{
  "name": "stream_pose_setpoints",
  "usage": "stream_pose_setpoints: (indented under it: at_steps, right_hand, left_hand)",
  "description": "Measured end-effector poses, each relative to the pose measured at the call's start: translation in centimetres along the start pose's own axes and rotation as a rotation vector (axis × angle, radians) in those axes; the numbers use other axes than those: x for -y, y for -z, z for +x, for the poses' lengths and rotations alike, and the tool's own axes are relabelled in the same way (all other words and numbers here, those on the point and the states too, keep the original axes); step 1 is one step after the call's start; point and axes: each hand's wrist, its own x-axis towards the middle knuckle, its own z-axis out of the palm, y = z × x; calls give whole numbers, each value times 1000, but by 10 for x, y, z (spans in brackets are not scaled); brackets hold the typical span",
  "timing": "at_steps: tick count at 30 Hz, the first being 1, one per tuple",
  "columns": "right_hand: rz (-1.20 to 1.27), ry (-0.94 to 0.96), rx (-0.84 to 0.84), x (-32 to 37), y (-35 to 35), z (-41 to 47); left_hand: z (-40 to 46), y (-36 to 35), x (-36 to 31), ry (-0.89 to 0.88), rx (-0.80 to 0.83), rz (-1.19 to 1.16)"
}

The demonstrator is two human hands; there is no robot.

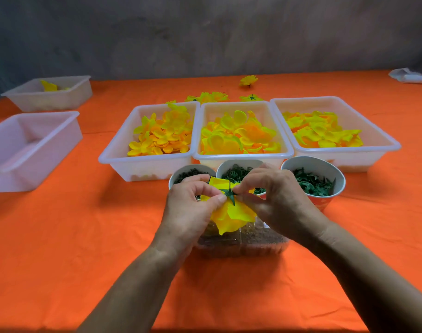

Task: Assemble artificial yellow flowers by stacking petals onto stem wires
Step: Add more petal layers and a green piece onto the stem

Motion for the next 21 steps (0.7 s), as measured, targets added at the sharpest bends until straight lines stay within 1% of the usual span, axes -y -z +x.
stream_pose_setpoints:
  at_steps: [2, 3, 8, 13, 15, 19, 21]
  right_hand:
    - [-23, 4, 9, 0, -1, 0]
    - [-28, 0, 13, 0, -1, 0]
    - [-16, -24, 25, 0, -2, 0]
    - [-13, -64, 27, 0, 8, 2]
    - [30, -67, 8, 4, 9, 3]
    - [33, -62, -3, 9, 3, 7]
    - [50, -57, -10, 9, 2, 8]
  left_hand:
    - [0, 0, -2, 74, 28, -63]
    - [1, -1, -4, 82, 35, -62]
    - [3, -2, -8, 52, 22, 70]
    - [0, 1, -4, 47, -4, 96]
    - [-2, 3, -5, 15, -6, 114]
    - [-1, 3, -9, -161, -1, 120]
    - [0, 3, -9, -203, -10, 142]
